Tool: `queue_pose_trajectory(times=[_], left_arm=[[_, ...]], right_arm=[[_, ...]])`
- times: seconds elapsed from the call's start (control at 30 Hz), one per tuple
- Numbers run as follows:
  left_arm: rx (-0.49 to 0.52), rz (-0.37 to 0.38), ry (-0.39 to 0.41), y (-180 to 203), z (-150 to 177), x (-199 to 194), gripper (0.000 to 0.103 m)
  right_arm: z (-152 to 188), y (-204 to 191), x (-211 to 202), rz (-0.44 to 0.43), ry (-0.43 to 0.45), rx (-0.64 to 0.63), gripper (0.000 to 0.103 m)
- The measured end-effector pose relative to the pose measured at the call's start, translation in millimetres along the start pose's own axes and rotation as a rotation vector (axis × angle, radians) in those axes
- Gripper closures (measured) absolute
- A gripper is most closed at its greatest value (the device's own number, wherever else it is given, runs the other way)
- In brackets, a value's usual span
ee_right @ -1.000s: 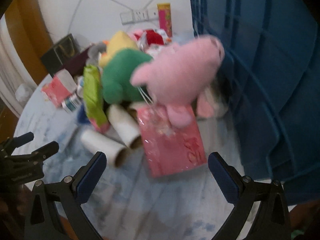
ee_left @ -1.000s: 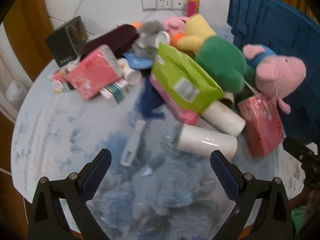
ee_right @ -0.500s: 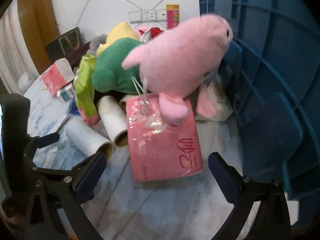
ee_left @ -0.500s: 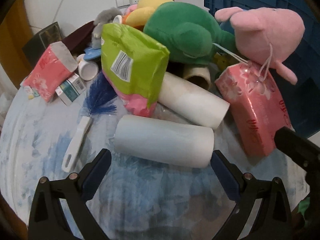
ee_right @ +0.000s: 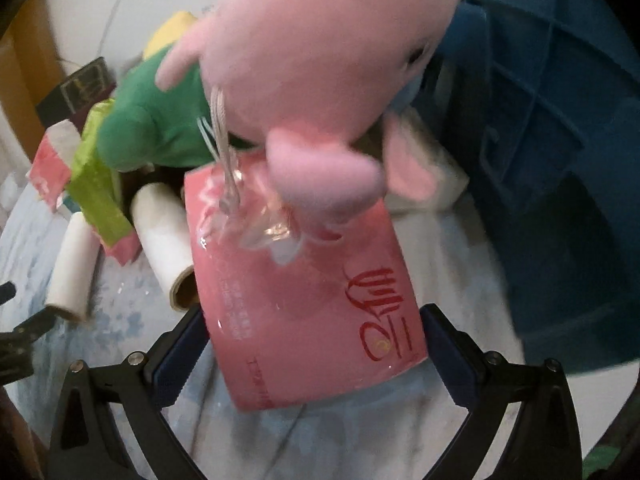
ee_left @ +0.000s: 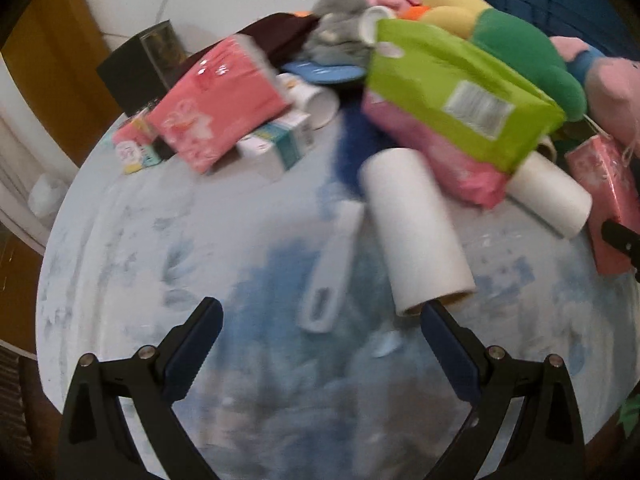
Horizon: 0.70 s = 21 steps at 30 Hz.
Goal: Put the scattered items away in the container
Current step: 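Move both grippers back over the pile toward the pink tissue pack, then grasp the small pink tissue pack with the right gripper while the left grasps a white paper roll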
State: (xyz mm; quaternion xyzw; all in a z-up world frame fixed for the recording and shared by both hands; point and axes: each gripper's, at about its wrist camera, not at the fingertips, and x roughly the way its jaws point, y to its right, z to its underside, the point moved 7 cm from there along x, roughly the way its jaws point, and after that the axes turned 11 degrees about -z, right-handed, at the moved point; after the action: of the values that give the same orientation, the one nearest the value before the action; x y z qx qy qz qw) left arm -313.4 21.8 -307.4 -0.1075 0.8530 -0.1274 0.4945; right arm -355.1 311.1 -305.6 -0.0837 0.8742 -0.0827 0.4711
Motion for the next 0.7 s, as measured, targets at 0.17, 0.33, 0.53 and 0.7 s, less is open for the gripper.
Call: queue_pose_trajectory(times=[0.17, 0.33, 0.53, 0.7], left_arm=[[0.007, 0.094, -0.006, -8.0, -4.5, -15.7, 0.002], [0.042, 0.172, 0.028, 15.9, -19.8, -39.4, 0.002], [0.079, 0.193, -0.005, 49.2, -31.5, -18.8, 0.005], [0.109, 0.196, -0.048, 64.8, -30.4, 2.0, 0.025]], right_arm=[[20.8, -34.6, -7.8, -0.082, -0.068, 0.041, 0.002], [30.7, -48.3, -13.3, -0.082, -0.103, 0.057, 0.002], [15.8, -26.3, -29.5, -0.047, -0.049, 0.153, 0.002], [3.4, -18.7, -26.2, -0.052, -0.038, 0.204, 0.002]])
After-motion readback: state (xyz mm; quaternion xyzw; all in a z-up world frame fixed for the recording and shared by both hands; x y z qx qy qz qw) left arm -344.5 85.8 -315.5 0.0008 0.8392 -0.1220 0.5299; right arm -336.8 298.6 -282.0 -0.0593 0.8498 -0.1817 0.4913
